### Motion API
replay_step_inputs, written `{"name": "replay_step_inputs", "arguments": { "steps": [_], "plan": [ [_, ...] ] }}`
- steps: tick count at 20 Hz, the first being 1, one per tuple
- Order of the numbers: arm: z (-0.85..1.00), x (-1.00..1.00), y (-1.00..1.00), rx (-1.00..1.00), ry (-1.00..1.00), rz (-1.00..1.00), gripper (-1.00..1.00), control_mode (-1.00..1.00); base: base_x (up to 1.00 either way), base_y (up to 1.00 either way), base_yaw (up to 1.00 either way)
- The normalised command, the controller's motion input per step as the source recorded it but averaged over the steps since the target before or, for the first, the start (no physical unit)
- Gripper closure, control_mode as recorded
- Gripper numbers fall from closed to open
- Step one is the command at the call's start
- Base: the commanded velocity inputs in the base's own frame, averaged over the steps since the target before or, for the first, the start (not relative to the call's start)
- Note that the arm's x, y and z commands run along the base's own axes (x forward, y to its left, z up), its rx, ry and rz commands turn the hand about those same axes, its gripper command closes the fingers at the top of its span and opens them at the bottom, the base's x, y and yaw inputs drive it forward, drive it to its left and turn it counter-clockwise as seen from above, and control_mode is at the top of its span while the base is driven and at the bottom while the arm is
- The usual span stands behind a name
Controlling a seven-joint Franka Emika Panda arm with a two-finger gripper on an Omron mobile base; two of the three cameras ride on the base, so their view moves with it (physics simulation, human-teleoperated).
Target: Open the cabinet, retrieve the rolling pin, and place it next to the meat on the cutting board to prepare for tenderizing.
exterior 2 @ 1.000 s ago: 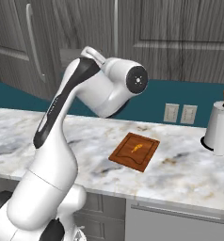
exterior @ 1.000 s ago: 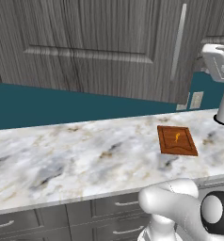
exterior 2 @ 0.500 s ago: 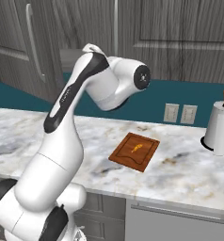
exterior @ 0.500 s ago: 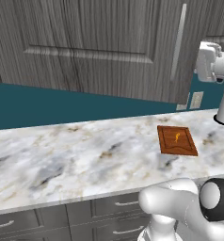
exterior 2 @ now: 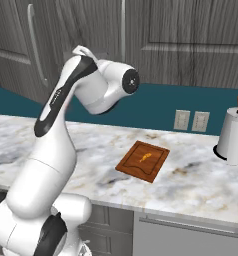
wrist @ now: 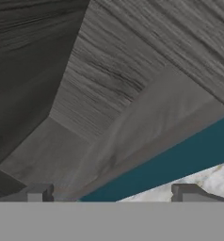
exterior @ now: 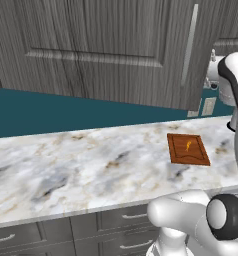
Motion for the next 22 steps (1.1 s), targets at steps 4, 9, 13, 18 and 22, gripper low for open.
{"name": "replay_step_inputs", "arguments": {
  "steps": [4, 9, 13, 18, 22],
  "plan": [
    [0.0, -0.18, 0.64, 0.02, 0.0, 0.0, -1.0, -1.0, 0.0, 0.0, 0.0],
    [0.0, -0.9, 0.85, 0.0, -0.03, 0.02, -1.0, -1.0, 0.0, 0.0, 0.0],
    [0.0, -0.98, 0.89, 0.0, -0.04, 0.1, -1.0, -1.0, 0.0, 0.0, 0.0],
    [0.0, -0.94, 0.98, 0.0, -0.04, 0.13, -1.0, -1.0, 0.0, 0.0, 0.0],
    [0.0, -0.97, 1.0, 0.0, -0.06, 0.14, -1.0, -1.0, 0.0, 0.0, 0.0]
  ]
}}
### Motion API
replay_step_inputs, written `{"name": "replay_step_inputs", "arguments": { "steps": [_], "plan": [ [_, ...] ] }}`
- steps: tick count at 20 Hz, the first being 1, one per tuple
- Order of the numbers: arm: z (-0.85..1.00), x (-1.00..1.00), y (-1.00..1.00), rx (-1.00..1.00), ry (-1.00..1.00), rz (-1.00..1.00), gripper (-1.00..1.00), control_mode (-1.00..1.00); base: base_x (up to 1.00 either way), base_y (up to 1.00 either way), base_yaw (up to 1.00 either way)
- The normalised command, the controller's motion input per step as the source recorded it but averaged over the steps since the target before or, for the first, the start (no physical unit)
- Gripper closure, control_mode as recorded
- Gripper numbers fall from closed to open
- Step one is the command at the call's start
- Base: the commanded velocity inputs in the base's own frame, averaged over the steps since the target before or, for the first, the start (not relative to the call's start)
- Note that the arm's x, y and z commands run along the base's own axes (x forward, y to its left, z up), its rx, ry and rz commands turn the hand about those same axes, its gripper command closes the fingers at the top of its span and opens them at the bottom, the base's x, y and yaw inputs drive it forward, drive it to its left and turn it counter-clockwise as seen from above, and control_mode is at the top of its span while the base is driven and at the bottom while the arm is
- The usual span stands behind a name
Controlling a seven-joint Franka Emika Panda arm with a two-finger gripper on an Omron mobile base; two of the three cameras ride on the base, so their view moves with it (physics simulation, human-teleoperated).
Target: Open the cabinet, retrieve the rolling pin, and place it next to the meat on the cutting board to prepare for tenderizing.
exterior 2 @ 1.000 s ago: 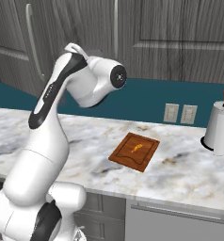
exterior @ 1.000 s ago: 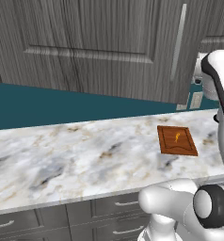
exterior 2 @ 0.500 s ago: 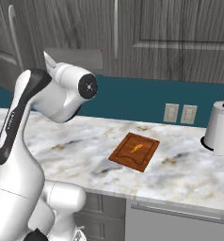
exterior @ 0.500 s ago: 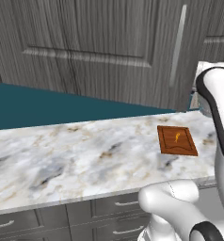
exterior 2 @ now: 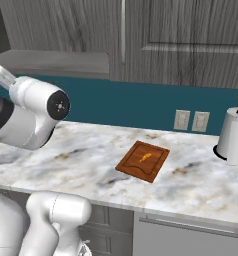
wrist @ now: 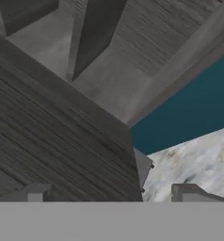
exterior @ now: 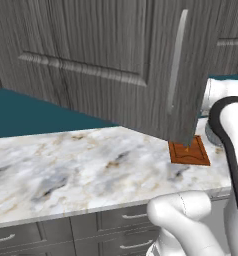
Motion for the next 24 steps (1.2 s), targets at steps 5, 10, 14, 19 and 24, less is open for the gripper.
{"name": "replay_step_inputs", "arguments": {
  "steps": [5, 10, 14, 19, 24],
  "plan": [
    [0.0, -0.99, 1.0, -0.02, -0.07, 0.15, -1.0, -1.0, 0.0, 0.0, 0.0],
    [0.0, -0.91, 1.0, -0.04, -0.06, 0.13, -1.0, -1.0, 0.0, 0.0, 0.0],
    [0.0, -0.58, 1.0, -0.05, -0.01, 0.09, -1.0, -1.0, 0.0, 0.0, 0.0],
    [-0.09, -0.02, 1.0, -0.08, 0.05, 0.03, -1.0, -1.0, 0.0, 0.0, 0.0],
    [-0.16, 0.2, 0.45, -0.09, 0.1, 0.0, -1.0, -1.0, 0.0, 0.0, 0.0]
  ]
}}
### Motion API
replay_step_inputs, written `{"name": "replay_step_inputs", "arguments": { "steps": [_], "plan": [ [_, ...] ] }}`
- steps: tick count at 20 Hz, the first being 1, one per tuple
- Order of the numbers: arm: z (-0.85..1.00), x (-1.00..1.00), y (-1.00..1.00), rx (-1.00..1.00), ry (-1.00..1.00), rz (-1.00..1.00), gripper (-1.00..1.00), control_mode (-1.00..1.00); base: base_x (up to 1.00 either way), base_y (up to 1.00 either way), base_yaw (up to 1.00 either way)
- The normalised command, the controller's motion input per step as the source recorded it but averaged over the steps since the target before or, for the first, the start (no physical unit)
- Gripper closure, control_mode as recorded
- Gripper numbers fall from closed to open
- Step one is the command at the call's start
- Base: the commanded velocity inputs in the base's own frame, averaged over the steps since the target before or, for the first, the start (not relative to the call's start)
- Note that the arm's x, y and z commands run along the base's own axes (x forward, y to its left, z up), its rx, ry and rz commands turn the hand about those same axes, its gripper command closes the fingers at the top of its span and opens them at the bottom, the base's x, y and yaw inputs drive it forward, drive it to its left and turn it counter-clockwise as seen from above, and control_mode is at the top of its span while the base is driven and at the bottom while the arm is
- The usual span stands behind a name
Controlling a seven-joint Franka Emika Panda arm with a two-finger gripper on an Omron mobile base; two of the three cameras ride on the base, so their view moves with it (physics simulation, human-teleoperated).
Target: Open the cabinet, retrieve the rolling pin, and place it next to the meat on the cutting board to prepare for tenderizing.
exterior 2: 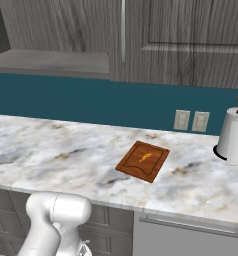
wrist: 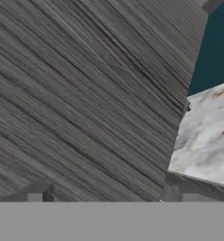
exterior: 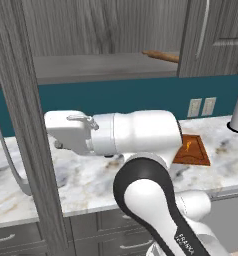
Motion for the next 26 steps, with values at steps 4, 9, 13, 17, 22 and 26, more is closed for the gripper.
{"name": "replay_step_inputs", "arguments": {
  "steps": [4, 9, 13, 17, 22, 26],
  "plan": [
    [-0.11, 0.14, 0.0, -0.02, -0.02, -0.02, -1.0, -1.0, 0.0, 0.0, 0.0],
    [-0.01, -0.29, -0.4, -0.12, -0.18, -0.14, -1.0, -1.0, 0.0, 0.0, 0.0],
    [0.0, -0.52, -0.75, -0.15, -0.16, -0.22, -1.0, -1.0, 0.0, 0.0, 0.0],
    [0.09, -0.22, -0.85, -0.15, -0.09, -0.23, -1.0, -1.0, 0.0, 0.0, 0.0],
    [0.16, 0.04, -0.97, -0.13, -0.02, -0.19, -1.0, -1.0, 0.0, 0.0, 0.0],
    [0.15, 0.16, -1.0, -0.11, 0.0, -0.18, -1.0, -1.0, 0.0, 0.0, 0.0]
  ]
}}
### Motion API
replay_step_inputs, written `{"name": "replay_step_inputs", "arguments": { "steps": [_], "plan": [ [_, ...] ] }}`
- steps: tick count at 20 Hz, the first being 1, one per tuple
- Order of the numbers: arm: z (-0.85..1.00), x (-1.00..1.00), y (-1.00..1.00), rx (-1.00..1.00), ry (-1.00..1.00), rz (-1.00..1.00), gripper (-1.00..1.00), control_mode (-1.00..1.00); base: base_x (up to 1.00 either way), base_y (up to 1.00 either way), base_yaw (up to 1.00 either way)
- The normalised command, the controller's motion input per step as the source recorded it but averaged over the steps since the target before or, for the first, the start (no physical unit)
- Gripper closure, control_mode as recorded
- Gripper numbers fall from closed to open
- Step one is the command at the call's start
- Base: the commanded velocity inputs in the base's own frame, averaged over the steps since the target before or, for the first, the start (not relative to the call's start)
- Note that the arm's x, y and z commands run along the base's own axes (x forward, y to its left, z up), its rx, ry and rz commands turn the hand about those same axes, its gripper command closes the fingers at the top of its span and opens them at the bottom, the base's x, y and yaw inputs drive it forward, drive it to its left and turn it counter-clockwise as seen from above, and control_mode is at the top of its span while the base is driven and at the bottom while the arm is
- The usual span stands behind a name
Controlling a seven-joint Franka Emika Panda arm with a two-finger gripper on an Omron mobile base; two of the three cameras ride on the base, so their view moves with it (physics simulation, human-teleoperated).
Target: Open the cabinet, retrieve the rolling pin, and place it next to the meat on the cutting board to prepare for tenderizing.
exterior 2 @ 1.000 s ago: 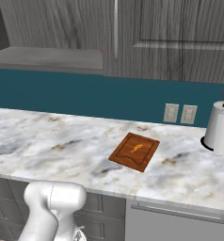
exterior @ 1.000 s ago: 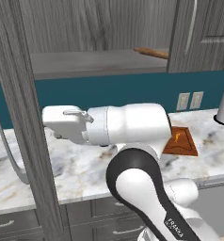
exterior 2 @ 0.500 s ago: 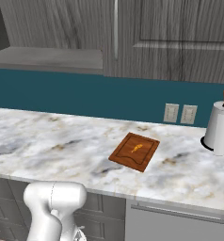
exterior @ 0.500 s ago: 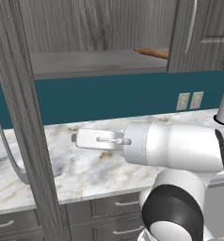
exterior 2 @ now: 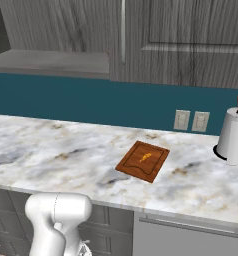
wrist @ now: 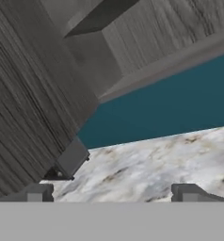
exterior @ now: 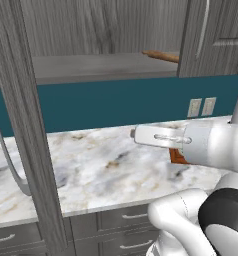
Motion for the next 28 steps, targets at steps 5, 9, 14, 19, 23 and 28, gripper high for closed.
{"name": "replay_step_inputs", "arguments": {
  "steps": [5, 9, 14, 19, 23, 28],
  "plan": [
    [0.07, 0.23, -0.78, -0.05, 0.0, -0.17, -1.0, -1.0, 0.0, 0.0, 0.0],
    [0.0, 0.3, -0.57, 0.0, 0.0, -0.12, -1.0, -1.0, 0.0, 0.0, 0.0],
    [0.0, 0.09, -0.54, 0.0, 0.0, -0.07, -1.0, -1.0, 0.0, 0.0, 0.0],
    [0.0, 0.0, -0.45, 0.0, 0.0, -0.02, -1.0, -1.0, 0.0, 0.0, 0.0],
    [0.07, -0.02, -0.48, 0.0, -0.06, -0.01, -1.0, -1.0, 0.0, 0.0, 0.0],
    [0.31, -0.05, -0.38, -0.05, -0.15, -0.02, -1.0, -1.0, 0.0, 0.0, 0.0]
  ]
}}
